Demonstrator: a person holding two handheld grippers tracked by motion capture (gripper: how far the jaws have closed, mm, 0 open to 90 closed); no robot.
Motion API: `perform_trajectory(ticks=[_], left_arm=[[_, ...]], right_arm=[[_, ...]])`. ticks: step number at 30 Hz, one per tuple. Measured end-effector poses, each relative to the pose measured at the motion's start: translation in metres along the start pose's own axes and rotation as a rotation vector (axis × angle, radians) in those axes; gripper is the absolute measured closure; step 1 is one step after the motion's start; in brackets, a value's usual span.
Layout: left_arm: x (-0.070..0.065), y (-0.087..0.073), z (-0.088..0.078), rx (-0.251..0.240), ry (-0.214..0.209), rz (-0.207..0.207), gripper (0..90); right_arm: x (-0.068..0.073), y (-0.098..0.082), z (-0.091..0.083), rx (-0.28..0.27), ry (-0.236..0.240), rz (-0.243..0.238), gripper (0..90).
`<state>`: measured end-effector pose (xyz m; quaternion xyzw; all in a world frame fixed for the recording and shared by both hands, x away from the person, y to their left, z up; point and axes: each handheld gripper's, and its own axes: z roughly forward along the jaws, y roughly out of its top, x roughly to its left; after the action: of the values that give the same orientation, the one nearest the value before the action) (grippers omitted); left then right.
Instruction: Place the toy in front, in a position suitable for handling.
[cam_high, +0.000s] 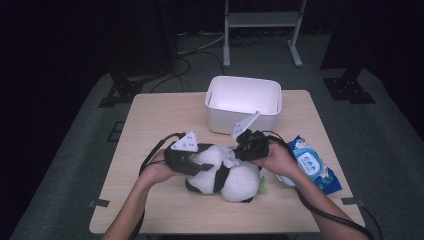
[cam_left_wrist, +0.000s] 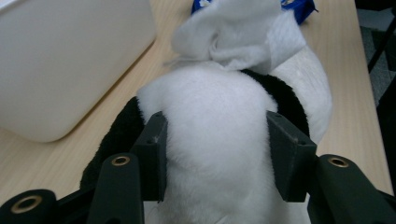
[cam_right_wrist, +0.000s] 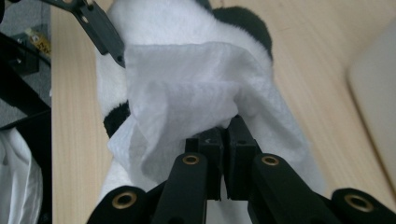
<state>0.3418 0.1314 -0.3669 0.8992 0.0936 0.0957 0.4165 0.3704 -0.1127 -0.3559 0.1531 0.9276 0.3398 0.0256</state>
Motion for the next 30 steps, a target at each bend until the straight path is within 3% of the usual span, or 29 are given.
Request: perform_trajectory(ticks=[3, 8, 14, 16, 19, 24, 30], left_arm=[[-0.004, -0.001, -0.006, 0.007, -0.03, -0.015, 41.6], [-0.006, 0.006, -0.015, 0.0, -0.074, -0.077, 31.2], [-0.01, 0.023, -0.014, 0.009, -0.109, -0.072, 21.0], [-0.01, 0.03, -0.009, 0.046, -0.102, -0.059, 18.2], [-0.009, 0.036, 0.001, 0.094, -0.129, -0.059, 13.2], [-0.009, 0.037, 0.014, 0.175, -0.171, -0.079, 12.8], [-0.012, 0.03, 0.007, 0.183, -0.174, -0.059, 22.6]], right_arm=[[0.01, -0.003, 0.002, -0.005, 0.018, -0.007, 86.4], [0.027, -0.008, 0.004, -0.004, 0.021, -0.047, 86.5], [0.038, -0.011, 0.002, -0.016, 0.03, -0.06, 86.5], [0.042, -0.011, 0.002, -0.018, 0.041, -0.058, 86.5], [0.048, -0.011, 0.001, -0.022, 0.07, -0.071, 86.5], [0.061, -0.011, -0.002, -0.018, 0.086, -0.105, 86.6], [0.06, -0.014, -0.009, -0.032, 0.066, -0.103, 86.8]])
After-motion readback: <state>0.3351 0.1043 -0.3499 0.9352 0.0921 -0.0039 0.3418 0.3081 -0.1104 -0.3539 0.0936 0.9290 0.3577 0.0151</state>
